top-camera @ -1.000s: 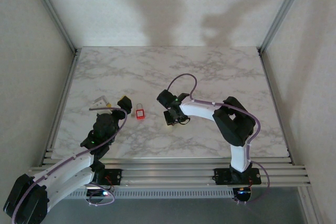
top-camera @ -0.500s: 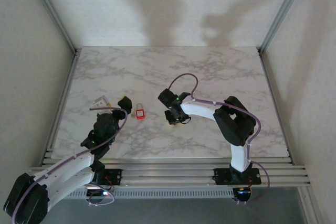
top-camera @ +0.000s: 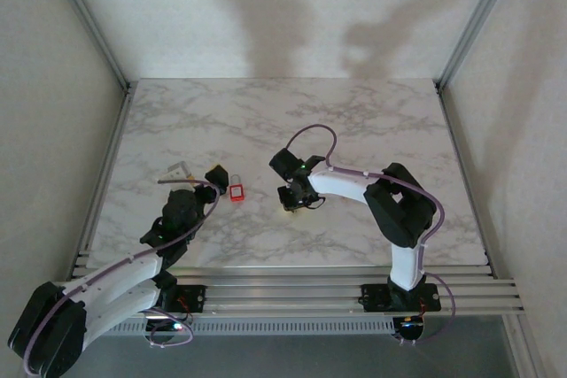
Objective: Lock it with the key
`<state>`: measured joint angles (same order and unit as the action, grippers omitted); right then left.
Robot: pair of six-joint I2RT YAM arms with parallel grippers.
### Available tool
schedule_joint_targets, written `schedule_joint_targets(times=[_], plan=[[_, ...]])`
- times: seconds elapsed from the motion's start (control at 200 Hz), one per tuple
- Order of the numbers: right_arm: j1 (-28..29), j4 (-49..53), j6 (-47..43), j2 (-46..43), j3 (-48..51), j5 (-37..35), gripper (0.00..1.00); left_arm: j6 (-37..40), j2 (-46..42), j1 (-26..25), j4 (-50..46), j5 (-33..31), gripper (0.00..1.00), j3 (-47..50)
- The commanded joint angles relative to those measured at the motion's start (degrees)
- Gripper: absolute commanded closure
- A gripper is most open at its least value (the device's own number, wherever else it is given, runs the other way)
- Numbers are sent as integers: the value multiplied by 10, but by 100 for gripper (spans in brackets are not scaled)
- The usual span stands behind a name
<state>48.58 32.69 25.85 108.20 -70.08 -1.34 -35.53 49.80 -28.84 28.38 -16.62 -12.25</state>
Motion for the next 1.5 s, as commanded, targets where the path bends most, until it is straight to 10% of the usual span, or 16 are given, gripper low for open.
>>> schedule_joint_targets(times=[0.0,0.666,1.497], plan=[[-6,-3,-14,-25,6,39,75,-16,17,-5,24,44,1,-2],[-21,-76,-37,-101,64,111,77,-162,116,-17,90,245,7,-17],[-22,-108,-44,-145,97,141,77,-249,285,-80,183,313,35,-72]])
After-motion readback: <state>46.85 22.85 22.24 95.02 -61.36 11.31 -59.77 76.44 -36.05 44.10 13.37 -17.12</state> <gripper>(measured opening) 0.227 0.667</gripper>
